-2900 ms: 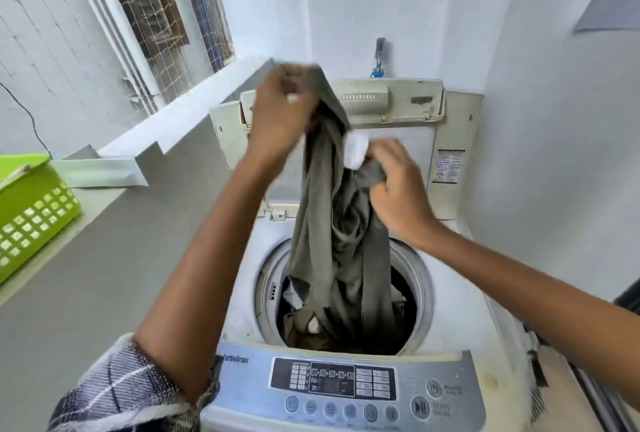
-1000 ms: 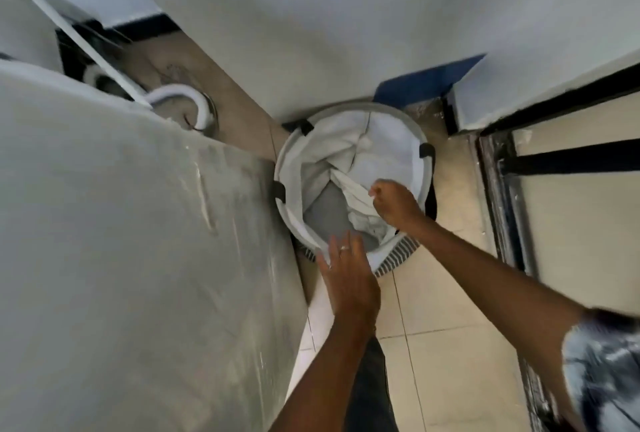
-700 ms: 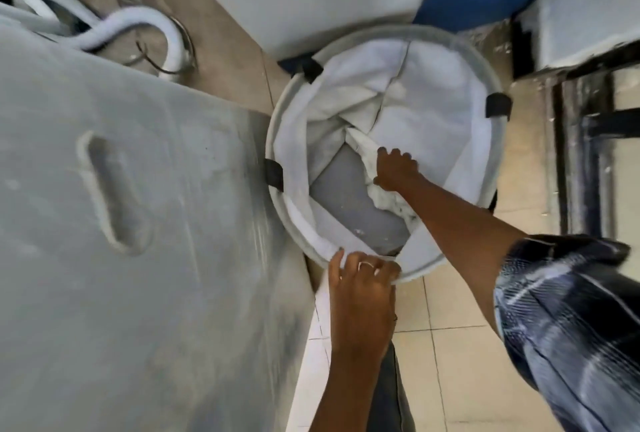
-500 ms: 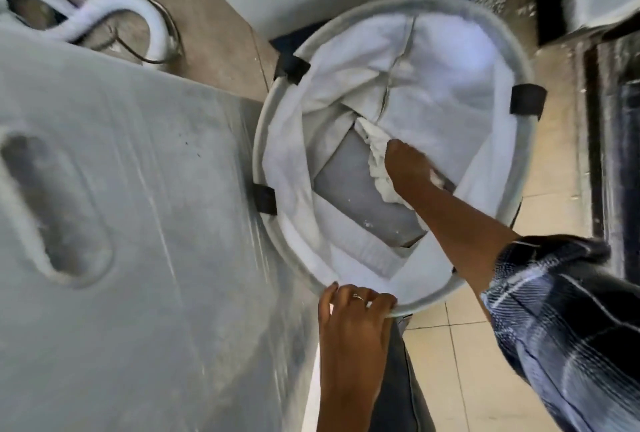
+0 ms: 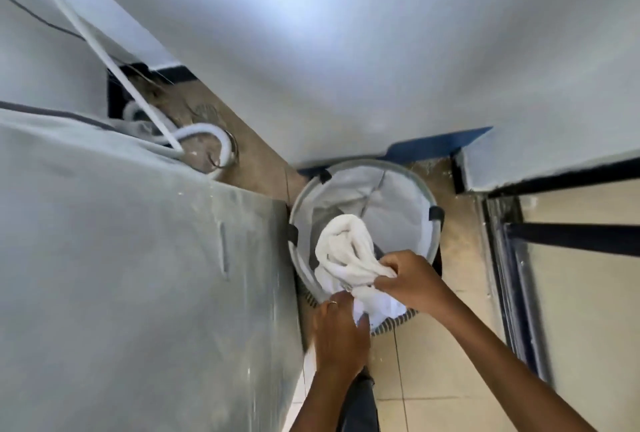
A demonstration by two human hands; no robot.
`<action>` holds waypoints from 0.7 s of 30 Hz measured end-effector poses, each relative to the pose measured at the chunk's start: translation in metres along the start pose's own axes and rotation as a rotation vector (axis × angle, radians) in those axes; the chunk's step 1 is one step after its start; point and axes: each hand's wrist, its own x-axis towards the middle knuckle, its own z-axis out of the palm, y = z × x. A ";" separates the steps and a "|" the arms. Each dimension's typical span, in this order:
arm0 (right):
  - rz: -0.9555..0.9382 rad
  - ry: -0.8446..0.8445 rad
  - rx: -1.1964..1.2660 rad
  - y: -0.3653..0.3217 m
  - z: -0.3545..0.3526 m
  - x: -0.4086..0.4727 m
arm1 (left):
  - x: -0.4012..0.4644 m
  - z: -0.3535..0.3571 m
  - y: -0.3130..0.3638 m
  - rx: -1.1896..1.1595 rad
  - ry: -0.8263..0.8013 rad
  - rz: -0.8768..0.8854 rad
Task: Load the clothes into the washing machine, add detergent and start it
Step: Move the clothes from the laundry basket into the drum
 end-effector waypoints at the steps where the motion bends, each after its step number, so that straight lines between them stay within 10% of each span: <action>1: -0.018 0.013 0.053 -0.017 -0.015 -0.016 | -0.004 -0.016 0.012 -0.158 -0.009 -0.095; 8: -0.085 0.063 0.359 -0.118 -0.089 -0.118 | -0.061 -0.119 0.083 -0.888 0.161 -0.072; 21: -0.511 0.015 0.748 -0.282 -0.119 -0.306 | -0.233 -0.289 0.106 -1.085 0.451 0.317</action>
